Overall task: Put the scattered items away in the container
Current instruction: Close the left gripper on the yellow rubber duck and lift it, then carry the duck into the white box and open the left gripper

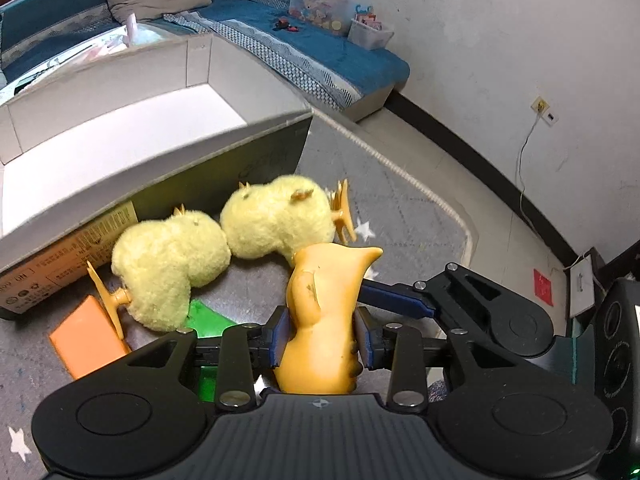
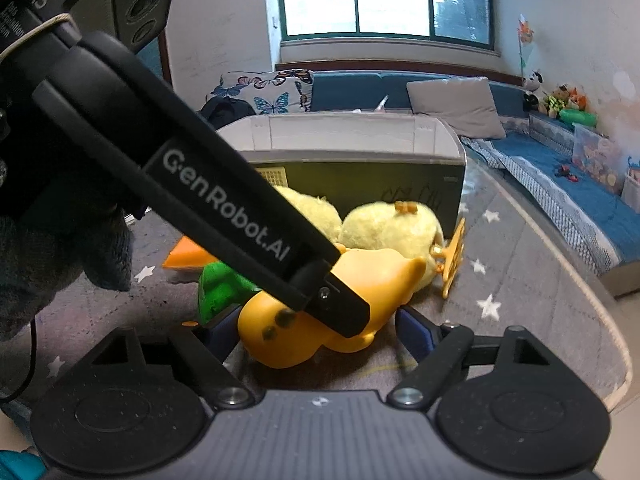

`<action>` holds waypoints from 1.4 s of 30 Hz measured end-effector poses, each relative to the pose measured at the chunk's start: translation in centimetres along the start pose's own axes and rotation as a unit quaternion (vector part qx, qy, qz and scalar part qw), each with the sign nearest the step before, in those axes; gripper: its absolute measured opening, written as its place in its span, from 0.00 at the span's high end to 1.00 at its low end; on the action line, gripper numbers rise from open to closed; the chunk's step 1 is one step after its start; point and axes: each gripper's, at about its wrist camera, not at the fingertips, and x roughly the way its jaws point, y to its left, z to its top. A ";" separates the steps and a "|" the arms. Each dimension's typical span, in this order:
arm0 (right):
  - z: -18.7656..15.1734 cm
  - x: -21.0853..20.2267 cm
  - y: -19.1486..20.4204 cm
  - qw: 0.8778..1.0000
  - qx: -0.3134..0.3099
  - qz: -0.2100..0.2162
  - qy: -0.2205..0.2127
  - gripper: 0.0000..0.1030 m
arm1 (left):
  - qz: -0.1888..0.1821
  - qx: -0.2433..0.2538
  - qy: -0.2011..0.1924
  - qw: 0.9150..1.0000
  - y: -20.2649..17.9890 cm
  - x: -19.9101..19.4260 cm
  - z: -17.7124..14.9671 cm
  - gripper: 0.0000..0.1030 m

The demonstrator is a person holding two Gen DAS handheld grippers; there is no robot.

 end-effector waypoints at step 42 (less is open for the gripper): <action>14.6 14.2 -5.9 0.994 -0.111 -0.010 0.010 0.18 | -0.011 -0.183 -0.029 0.983 11.8 7.0 14.8 0.64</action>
